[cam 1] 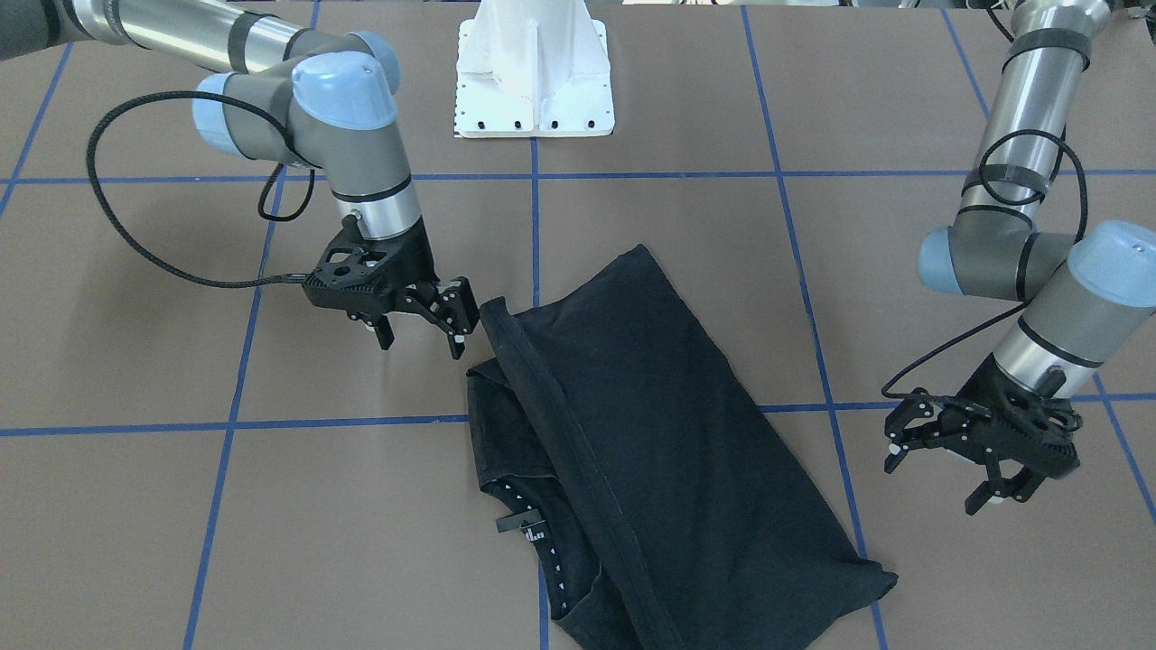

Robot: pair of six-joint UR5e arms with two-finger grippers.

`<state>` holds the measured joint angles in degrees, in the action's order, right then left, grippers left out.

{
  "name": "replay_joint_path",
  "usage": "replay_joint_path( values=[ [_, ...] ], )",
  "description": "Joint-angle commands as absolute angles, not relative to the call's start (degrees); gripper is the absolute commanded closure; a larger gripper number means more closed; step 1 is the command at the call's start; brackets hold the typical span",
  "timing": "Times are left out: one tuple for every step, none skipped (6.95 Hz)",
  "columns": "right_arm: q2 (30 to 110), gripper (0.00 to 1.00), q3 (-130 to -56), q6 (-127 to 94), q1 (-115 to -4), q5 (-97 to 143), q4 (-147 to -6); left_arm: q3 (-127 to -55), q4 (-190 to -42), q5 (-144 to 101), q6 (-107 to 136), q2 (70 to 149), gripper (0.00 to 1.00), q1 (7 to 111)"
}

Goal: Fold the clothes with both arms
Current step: 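Lower the right gripper onto the folded shirt edge beside the collar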

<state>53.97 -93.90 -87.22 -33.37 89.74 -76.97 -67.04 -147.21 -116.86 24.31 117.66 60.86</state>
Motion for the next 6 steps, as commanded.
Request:
replay_joint_path(
  values=[
    [51.33,0.06,-88.0,-94.55,-29.72,82.99,-72.63,-68.03,-147.48,-116.81,24.78,116.37,0.0,60.82],
    [51.33,0.07,-85.46,-94.66,-28.66,81.66,-70.07,-68.03,-147.57,-116.81,24.79,116.28,0.0,60.82],
    [51.33,0.14,-84.04,-94.92,-28.22,79.91,-69.53,-68.03,-147.57,-116.81,24.87,116.28,0.0,60.82],
    [51.33,0.15,-83.5,-94.92,-27.95,79.28,-69.52,-68.03,-147.57,-116.81,25.31,116.28,0.0,60.73],
    [51.33,0.15,-83.5,-94.92,-27.43,79.1,-69.52,-67.94,-147.57,-116.81,25.92,116.28,0.0,60.65],
    [51.42,0.15,-83.5,-94.92,-26.81,79.1,-69.61,-67.94,-147.57,-116.81,25.93,116.28,0.0,60.56]
  ],
)
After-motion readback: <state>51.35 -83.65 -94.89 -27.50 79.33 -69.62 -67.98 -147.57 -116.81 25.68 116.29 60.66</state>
